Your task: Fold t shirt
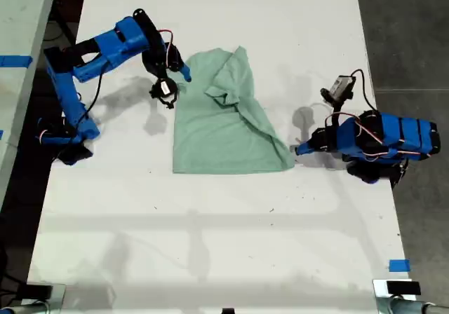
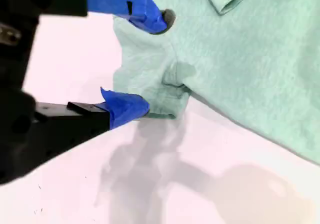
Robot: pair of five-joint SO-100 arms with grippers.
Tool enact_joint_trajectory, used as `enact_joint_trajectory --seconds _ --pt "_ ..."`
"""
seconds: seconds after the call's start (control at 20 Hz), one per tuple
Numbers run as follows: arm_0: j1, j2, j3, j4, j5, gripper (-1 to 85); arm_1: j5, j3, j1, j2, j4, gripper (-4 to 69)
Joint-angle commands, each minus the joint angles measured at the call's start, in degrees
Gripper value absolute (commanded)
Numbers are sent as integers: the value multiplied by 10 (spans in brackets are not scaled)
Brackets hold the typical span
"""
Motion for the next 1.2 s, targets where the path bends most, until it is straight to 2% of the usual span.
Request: enact_joint_trajectory --seconds 0.0,0.35,0.45,0.5,0.55,0.7,1.0,1.15 --pt "-45 -46 -76 11 21 230 -10 33 -8 5 -13 46" --pt "-83 -135 -79 3 25 223 -14 33 -9 5 -13 52" --pt "-83 -177 -98 0 37 198 -11 33 -13 5 -13 52" --pt "-78 -212 -124 14 40 44 -11 33 -13 5 -13 52" --pt "-80 -233 -123 20 15 -1 -11 33 -12 5 -13 52" --pt "-67 -237 -122 20 11 -1 -11 33 -13 5 -13 52" --pt "-39 0 -116 22 14 -1 -12 33 -11 5 -13 52" --pt "-11 42 -151 22 11 -1 -12 33 -10 5 -14 52"
